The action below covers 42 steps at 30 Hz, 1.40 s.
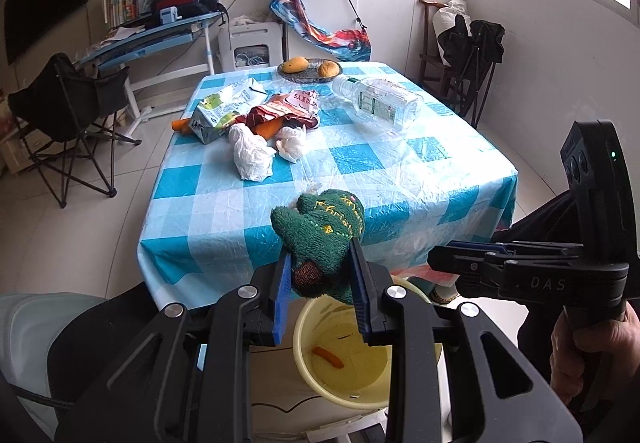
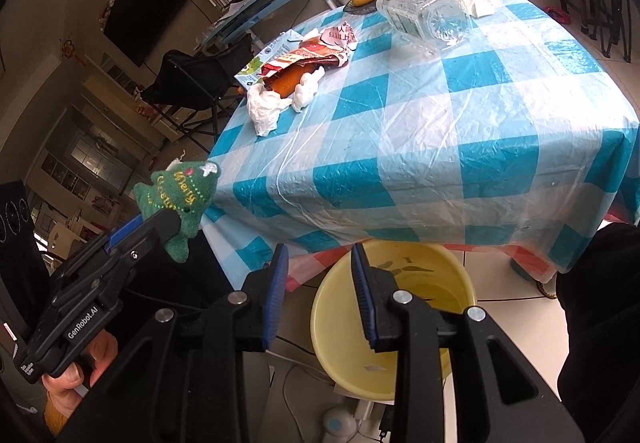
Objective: Collect trash
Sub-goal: 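Carry both items over the yellow basin and open both grippers, then grasp a white tissue with the left gripper while the right gripper grasps another tissue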
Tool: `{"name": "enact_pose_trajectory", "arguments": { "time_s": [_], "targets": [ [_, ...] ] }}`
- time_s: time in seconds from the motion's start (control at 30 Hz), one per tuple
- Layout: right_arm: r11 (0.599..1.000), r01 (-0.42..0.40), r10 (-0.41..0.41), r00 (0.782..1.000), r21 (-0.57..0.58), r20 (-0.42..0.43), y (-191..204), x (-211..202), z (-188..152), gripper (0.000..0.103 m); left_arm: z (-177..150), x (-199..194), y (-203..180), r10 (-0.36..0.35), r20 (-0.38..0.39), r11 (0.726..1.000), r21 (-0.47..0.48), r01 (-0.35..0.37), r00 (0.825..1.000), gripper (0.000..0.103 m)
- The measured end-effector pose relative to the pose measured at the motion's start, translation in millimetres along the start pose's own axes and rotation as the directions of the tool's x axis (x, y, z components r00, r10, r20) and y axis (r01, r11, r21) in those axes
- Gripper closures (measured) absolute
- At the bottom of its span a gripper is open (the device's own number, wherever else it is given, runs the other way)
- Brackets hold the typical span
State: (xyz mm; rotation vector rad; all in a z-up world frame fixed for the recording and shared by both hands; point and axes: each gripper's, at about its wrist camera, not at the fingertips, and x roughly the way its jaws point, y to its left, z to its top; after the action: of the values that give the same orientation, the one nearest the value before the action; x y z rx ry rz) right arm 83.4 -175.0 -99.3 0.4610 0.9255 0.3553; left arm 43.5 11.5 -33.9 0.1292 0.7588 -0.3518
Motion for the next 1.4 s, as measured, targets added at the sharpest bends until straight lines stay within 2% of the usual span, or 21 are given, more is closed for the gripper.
{"name": "enact_pose_trajectory", "arguments": {
  "time_s": [0.1, 0.23, 0.3, 0.37, 0.43, 0.47, 0.57, 0.73, 1.03, 1.4],
  "targets": [
    [1.0, 0.003, -0.003, 1.0, 0.007, 0.014, -2, -2, 0, 0.064, -6, 3, -5, -0.011, -0.023, 1.0, 0.015, 0.011, 1.0, 0.078],
    [1.0, 0.004, -0.005, 1.0, 0.014, 0.029, -4, -5, 1, 0.063, -14, 10, -15, -0.049, -0.084, 0.997, 0.052, 0.054, 0.995, 0.074],
    [1.0, 0.006, -0.007, 0.999, 0.018, 0.035, -5, -6, 1, 0.063, -20, 16, -22, -0.081, -0.137, 0.993, 0.079, 0.093, 0.987, 0.068],
    [1.0, 0.007, -0.007, 0.999, 0.024, 0.041, -6, -7, 1, 0.062, -25, 18, -25, -0.075, -0.154, 0.991, 0.099, 0.091, 0.985, 0.061],
    [1.0, 0.006, -0.008, 0.999, 0.03, 0.045, -7, -8, 2, 0.061, -28, 18, -25, -0.09, -0.174, 0.99, 0.092, 0.107, 0.981, 0.046],
    [0.999, 0.006, -0.008, 0.999, 0.033, 0.046, -8, -8, 2, 0.061, -28, 18, -23, -0.093, -0.177, 0.99, 0.087, 0.11, 0.98, 0.045],
    [0.999, 0.007, -0.009, 0.999, 0.038, 0.048, -9, -7, 3, 0.061, -26, 15, -15, -0.07, -0.159, 0.995, 0.065, 0.082, 0.985, 0.041],
    [1.0, 0.016, -0.017, 0.999, 0.021, 0.04, -5, -4, 2, 0.061, -16, 13, 10, -0.01, -0.112, 1.0, -0.03, 0.006, 0.994, 0.036],
    [0.998, 0.039, -0.037, 0.999, -0.04, 0.032, 6, 4, 6, 0.06, 4, 12, 55, 0.087, -0.026, 0.976, -0.198, -0.091, 0.996, 0.029],
    [0.992, 0.051, -0.049, 0.999, -0.114, 0.022, 17, 30, 45, 0.058, 45, 61, 86, 0.137, -0.019, 0.955, -0.262, -0.137, 0.99, 0.027]
  ]
}}
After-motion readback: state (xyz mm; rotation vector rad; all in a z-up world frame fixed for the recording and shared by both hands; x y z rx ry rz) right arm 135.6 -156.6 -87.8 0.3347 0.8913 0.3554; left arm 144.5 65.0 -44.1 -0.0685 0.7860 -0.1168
